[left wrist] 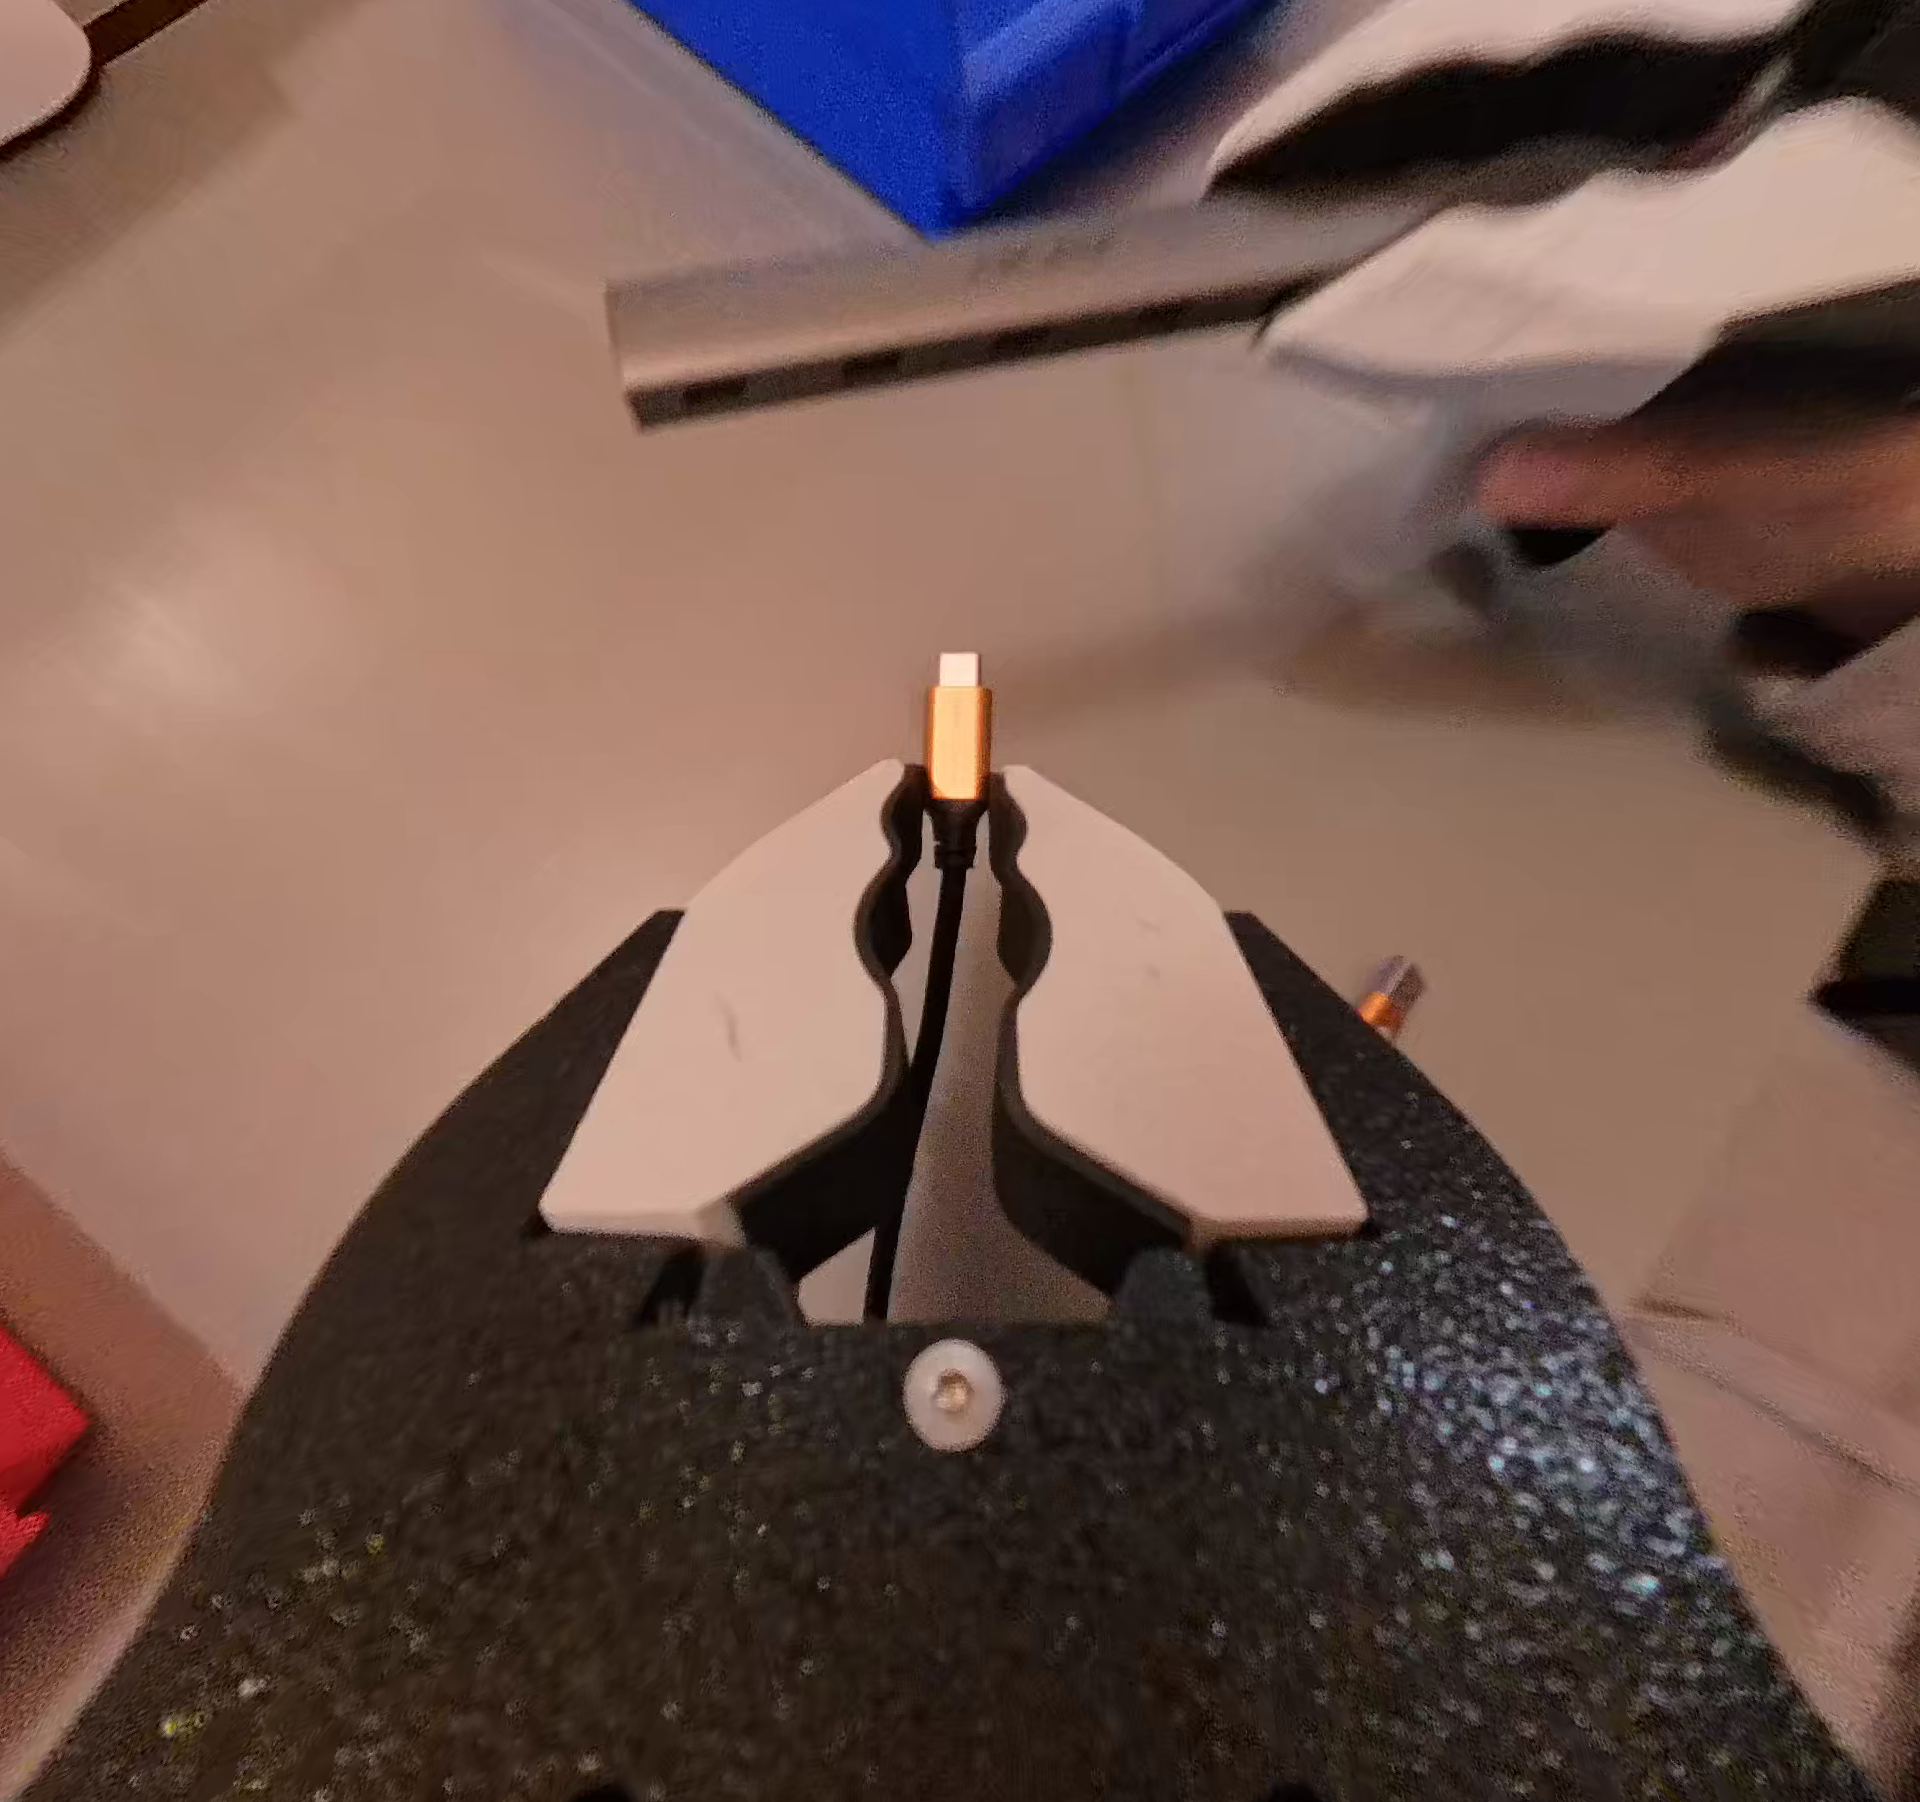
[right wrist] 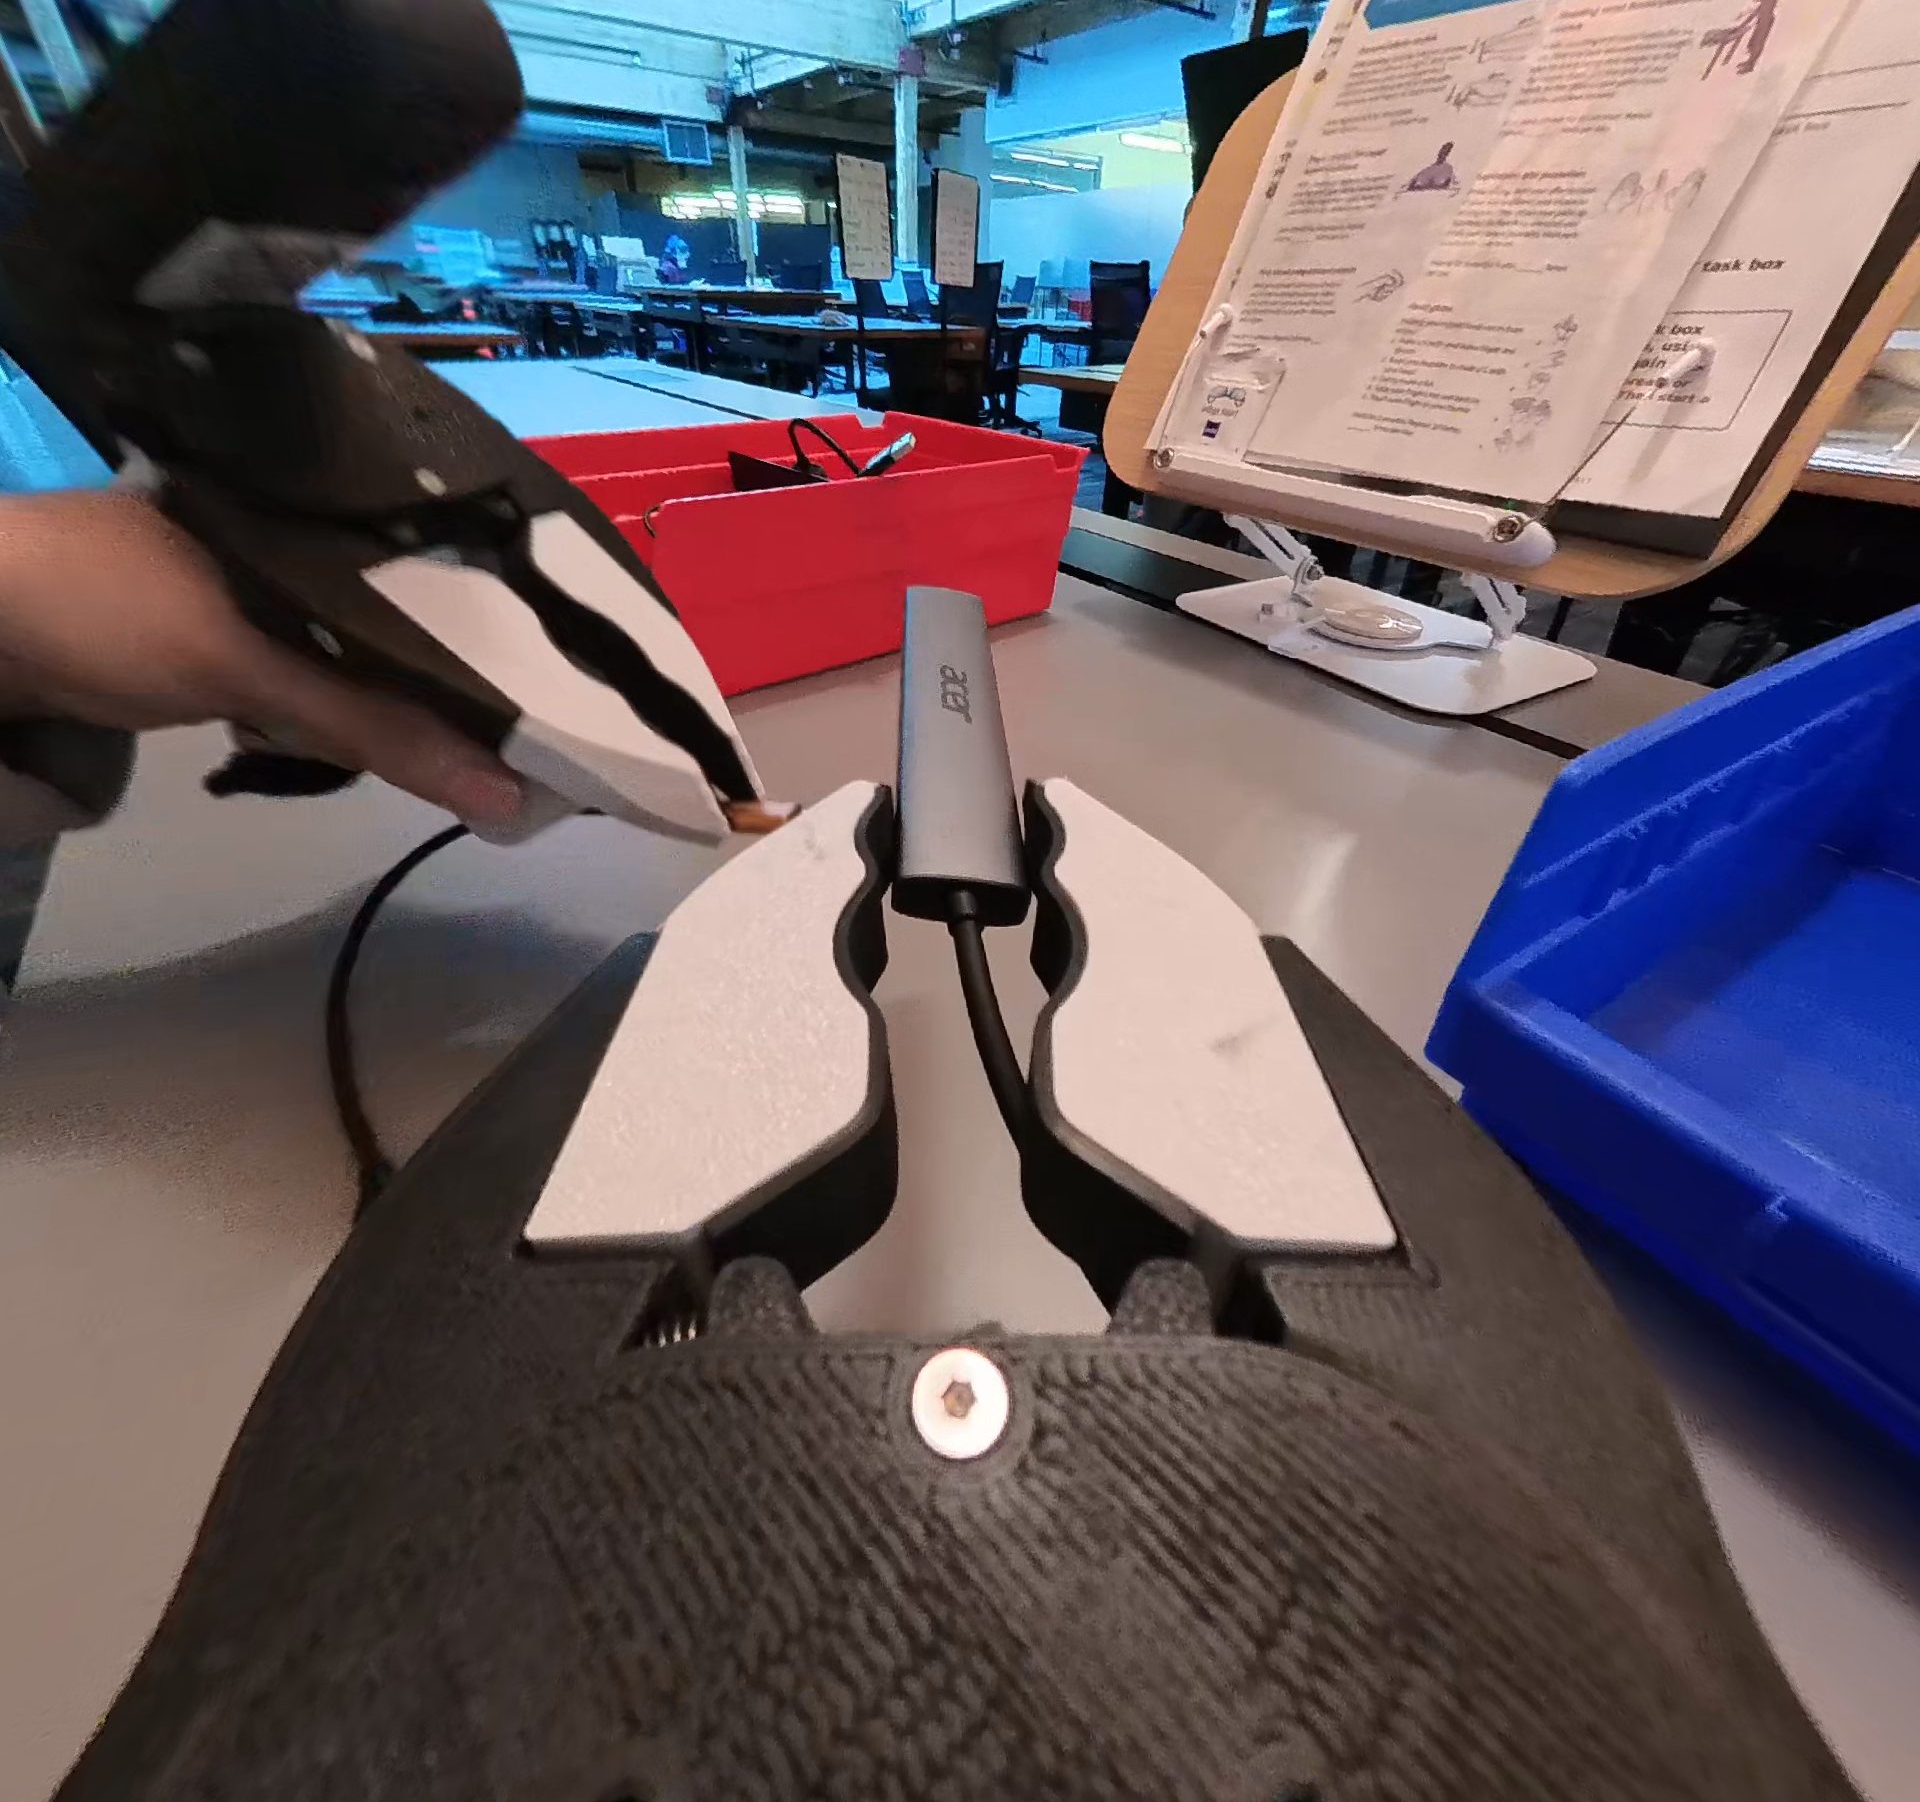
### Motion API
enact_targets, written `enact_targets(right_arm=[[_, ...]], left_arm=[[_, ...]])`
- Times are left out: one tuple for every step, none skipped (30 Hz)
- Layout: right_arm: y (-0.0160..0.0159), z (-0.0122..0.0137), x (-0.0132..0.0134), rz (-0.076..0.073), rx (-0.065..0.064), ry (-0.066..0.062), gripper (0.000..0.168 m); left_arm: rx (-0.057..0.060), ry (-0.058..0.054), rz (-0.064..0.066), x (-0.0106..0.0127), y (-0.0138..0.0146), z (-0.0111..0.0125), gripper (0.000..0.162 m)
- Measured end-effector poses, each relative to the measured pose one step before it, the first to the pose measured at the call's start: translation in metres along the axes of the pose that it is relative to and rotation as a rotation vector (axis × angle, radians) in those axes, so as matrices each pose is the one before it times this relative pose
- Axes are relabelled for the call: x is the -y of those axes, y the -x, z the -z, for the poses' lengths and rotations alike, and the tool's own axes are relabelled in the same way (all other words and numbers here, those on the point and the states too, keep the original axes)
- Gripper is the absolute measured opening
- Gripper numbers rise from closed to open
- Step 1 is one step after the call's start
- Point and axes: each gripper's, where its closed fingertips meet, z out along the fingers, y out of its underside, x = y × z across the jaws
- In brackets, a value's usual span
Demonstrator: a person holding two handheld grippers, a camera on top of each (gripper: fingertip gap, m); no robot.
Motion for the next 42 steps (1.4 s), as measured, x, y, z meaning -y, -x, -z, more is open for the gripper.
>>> enact_targets(right_arm=[[-0.00044, -0.00073, -0.00096, -0.0019, -0.0061, -0.0002, 0.024], [-0.00048, -0.00066, -0.0008, -0.0027, -0.0076, -0.0006, 0.024], [0.00016, -0.00092, -0.00077, -0.001, -0.004, 0.0, 0.024], [0.00034, -0.0008, -0.00058, 0.003, -0.0058, 0.0001, 0.024], [0.00023, -0.00098, -0.00053, 0.0086, -0.0098, 0.0015, 0.024], [0.00061, -0.001, -0.0005, 0.0155, -0.0085, 0.0048, 0.024], [0.00072, -0.00111, -0.00045, 0.017, -0.0092, 0.0042, 0.024], [0.00061, -0.00106, -0.00051, 0.0183, -0.011, 0.0044, 0.024], [0.00123, -0.00126, -0.00025, 0.0231, -0.0091, 0.0035, 0.024], [0.00105, -0.00122, -0.00016, 0.0269, -0.0126, 0.0018, 0.024], [0.00016, -0.00133, -0.0004, 0.0249, -0.0201, 0.0047, 0.024], [0.0004, -0.00146, -0.0008, 0.0238, -0.0171, 0.0077, 0.024], [0.00215, -0.00144, -0.00056, 0.0224, -0.003, 0.0062, 0.024], [0.00271, -0.00147, 0.00017, 0.0183, 0.0015, 0.0007, 0.024], [0.00019, -0.00091, 0.00007, 0.0146, -0.0132, 0.0012, 0.024], [0.00072, -0.00067, -0.00007, 0.0108, -0.0059, 0.0011, 0.024], [0.0024, -0.00063, -0.00013, 0.0091, 0.0102, 0.0023, 0.024], [0.00285, -0.00064, 0.00025, 0.0115, 0.0127, -0.0008, 0.024], [0.00099, -0.00033, 0.00053, 0.013, -0.005, -0.0025, 0.024], [-0.00273, -0.00051, -0.00119, 0.0055, -0.0324, 0.0115, 0.024], [-0.00697, -0.0002, -0.00222, -0.0079, -0.0582, 0.0193, 0.024], [-0.00248, -0.0002, -0.00011, -0.0053, -0.0175, 0.0013, 0.024], [0.00289, -0.00006, 0.0012, -0.0049, 0.0253, -0.0094, 0.024], [0.0028, 0.00028, 0.00237, 0.0004, 0.0208, -0.0184, 0.024], [0.00032, 0.00045, 0.00204, 0.0005, -0.0024, -0.0154, 0.024], [0.00066, -0.00033, 0.00036, -0.0026, 0.0013, -0.0013, 0.024], [0.00175, -0.00074, -0.00083, 0.0034, 0.0091, 0.0075, 0.024], [-0.00009, -0.0001, -0.00045, 0.0103, -0.0045, 0.0031, 0.024], [0.00014, 0.00024, 0.00013, 0.0051, -0.0008, -0.0021, 0.024], [0.00008, -0.00011, -0.00017, -0.0022, 0.0032, 0.001, 0.024], [0.00007, -0.00006, -0.00006, 0.0, 0.0028, -0.0002, 0.024], [0.00055, -0.00016, 0.00003, 0.0047, 0.0025, -0.0006, 0.024], [0.00061, -0.00028, -0.00025, 0.007, -0.0001, 0.0022, 0.024], [0.00058, -0.00036, -0.00043, 0.0079, -0.0017, 0.0035, 0.024], [0.00066, -0.00028, -0.00038, 0.0084, -0.0007, 0.0032, 0.024], [0.00041, -0.00038, -0.0006, 0.0073, -0.001, 0.0051, 0.024], [0.00022, -0.00064, -0.00097, 0.0049, -0.0022, 0.0076, 0.024], [0.00323, -0.00075, -0.00019, 0.0085, 0.0165, 0.0038, 0.024], [0.00037, -0.00042, -0.00036, 0.0078, -0.0059, 0.0036, 0.024], [-0.00031, -0.00028, -0.00023, 0.0061, -0.0092, 0.0032, 0.024], [-0.00036, -0.00015, -0.00021, -0.0029, -0.0021, 0.0026, 0.024], [-0.00067, 0.00024, -0.00003, -0.0152, 0.0041, -0.0004, 0.024]], left_arm=[[-0.0143, -0.0009, 0.0172, 0.00779, -0.00608, 0.004, 0.011], [-0.0077, 0.0045, 0.0076, 0.00646, -0.00508, 0.00313, 0.011], [0.0, 0.0018, 0.0025, 0.00611, -0.00378, 0.00247, 0.011], [0.0031, 0.0017, 0.0003, 0.00512, -0.00288, 0.00165, 0.011], [0.0039, 0.006, -0.0012, 0.00364, -0.00181, 0.00066, 0.011], [0.0066, 0.0032, 0.0001, 0.00289, -0.00056, 0.0, 0.011], [0.0055, -0.0008, 0.0034, 0.0025, 0.00002, -0.00057, 0.011], [-0.0012, -0.0011, 0.0061, 0.00181, -0.0003, -0.00066, 0.011], [-0.004, -0.0042, 0.0057, 0.00167, -0.00078, -0.00046, 0.011], [0.0014, -0.006, 0.0023, 0.00144, -0.00013, -0.0004, 0.011], [0.0058, -0.001, -0.0004, 0.00049, 0.00061, -0.00062, 0.011], [0.0053, 0.0015, 0.0004, -0.00009, 0.00084, -0.00087, 0.011], [0.0049, -0.0002, 0.0023, -0.00019, 0.00098, -0.00078, 0.011], [0.0046, -0.0003, 0.0017, -0.00017, 0.00104, -0.0005, 0.011], [0.0059, 0.0003, -0.0007, -0.00023, 0.00124, -0.00019, 0.011], [0.0086, 0.0018, -0.0016, -0.00064, 0.00166, -0.00029, 0.011], [0.0048, 0.0029, -0.0007, -0.00074, 0.00131, -0.00026, 0.011], [0.0003, -0.0011, 0.0021, -0.00015, 0.00066, -0.00004, 0.011], [0.0015, 0.0032, 0.0005, -0.00037, 0.00039, 0.00004, 0.011], [-0.003, 0.0145, -0.0062, -0.00183, -0.00071, -0.00005, 0.011], [-0.0067, 0.0115, -0.0064, -0.00163, -0.00186, 0.00021, 0.011], [0.0026, 0.0016, -0.0056, -0.00032, -0.00077, 0.00062, 0.011], [0.0115, 0.0001, -0.0086, -0.00007, 0.00084, 0.00035, 0.011], [0.0091, 0.0, -0.005, -0.00005, 0.00136, -0.00023, 0.011], [-0.0001, -0.0008, 0.0042, -0.00013, 0.00096, -0.00083, 0.011], [-0.0049, -0.0005, 0.0071, -0.0002, 0.00045, -0.00092, 0.011], [-0.0003, -0.0041, 0.0035, 0.00009, 0.00099, -0.00041, 0.011], [0.0031, -0.0062, 0.0002, 0.00039, 0.00099, -0.00001, 0.011], [0.0, -0.0024, 0.0006, -0.0001, 0.00041, -0.00018, 0.011], [-0.0011, -0.0014, 0.0011, -0.00029, 0.00015, -0.00019, 0.011], [0.0023, -0.0019, -0.0008, -0.00032, 0.00031, -0.00027, 0.011], [0.0031, 0.0003, -0.0012, -0.00037, 0.00024, 0.00008, 0.011], [0.002, 0.0012, -0.0016, -0.00035, -0.00038, 0.00029, 0.011], [0.0045, 0.0021, -0.0028, -0.0003, -0.00015, 0.00033, 0.011], [0.0061, 0.0047, -0.0039, -0.00066, 0.00022, -0.00032, 0.011], [0.0025, 0.0044, -0.0033, -0.00085, -0.00007, -0.00081, 0.011], [-0.0006, -0.0024, 0.0001, 0.00002, -0.00058, -0.00057, 0.011], [0.0045, -0.0022, 0.0001, 0.00006, 0.00007, -0.00049, 0.011], [0.0081, 0.0027, -0.005, -0.00042, 0.00077, -0.00057, 0.011], [0.0042, -0.0008, -0.0036, -0.00006, 0.00044, -0.00073, 0.011], [0.001, -0.0053, 0.0016, 0.00046, 0.00011, -0.00072, 0.011], [-0.0009, -0.0078, 0.002, 0.00052, -0.0003, -0.00076, 0.011]])
